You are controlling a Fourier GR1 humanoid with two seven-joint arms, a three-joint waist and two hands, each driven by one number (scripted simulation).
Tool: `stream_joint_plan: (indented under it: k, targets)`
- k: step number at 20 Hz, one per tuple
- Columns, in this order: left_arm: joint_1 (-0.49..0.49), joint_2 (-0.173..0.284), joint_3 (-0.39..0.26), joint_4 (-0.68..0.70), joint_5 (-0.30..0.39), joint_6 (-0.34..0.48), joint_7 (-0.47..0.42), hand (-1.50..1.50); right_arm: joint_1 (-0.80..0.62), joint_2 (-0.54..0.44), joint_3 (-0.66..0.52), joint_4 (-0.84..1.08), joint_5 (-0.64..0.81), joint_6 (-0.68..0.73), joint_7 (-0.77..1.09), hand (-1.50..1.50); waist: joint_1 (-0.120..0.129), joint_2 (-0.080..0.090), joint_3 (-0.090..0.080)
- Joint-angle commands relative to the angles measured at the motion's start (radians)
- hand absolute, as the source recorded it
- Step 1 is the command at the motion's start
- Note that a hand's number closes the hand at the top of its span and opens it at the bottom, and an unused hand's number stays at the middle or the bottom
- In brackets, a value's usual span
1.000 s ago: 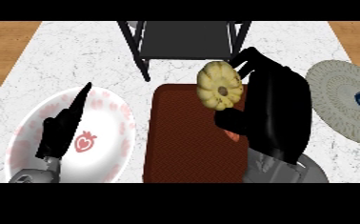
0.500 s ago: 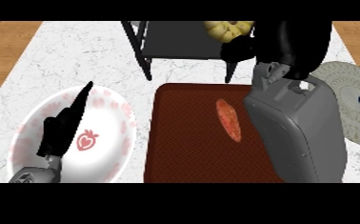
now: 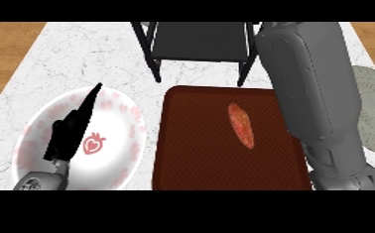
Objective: Pick the squash from the tray and place it in the tiered shelf
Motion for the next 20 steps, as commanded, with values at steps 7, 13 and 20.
stream_joint_plan:
  k: [7,13,20]
  targets:
    - [0.025,-0.061,-0.055,0.036,-0.010,-0.017,0.010,0.00,-0.096,-0.049,-0.090,0.387,-0.042,-0.151,-0.168,1.50,0.029,0.028,-0.014]
    - [0.006,-0.084,-0.065,0.035,-0.004,-0.024,0.029,0.00,-0.116,0.015,-0.151,0.462,-0.123,-0.162,-0.181,1.50,0.031,0.030,-0.013]
    - [-0.013,-0.053,-0.054,0.022,-0.003,-0.050,0.029,0.00,-0.061,0.080,-0.452,0.345,-0.421,-0.354,-0.244,-1.50,0.055,0.048,-0.007]
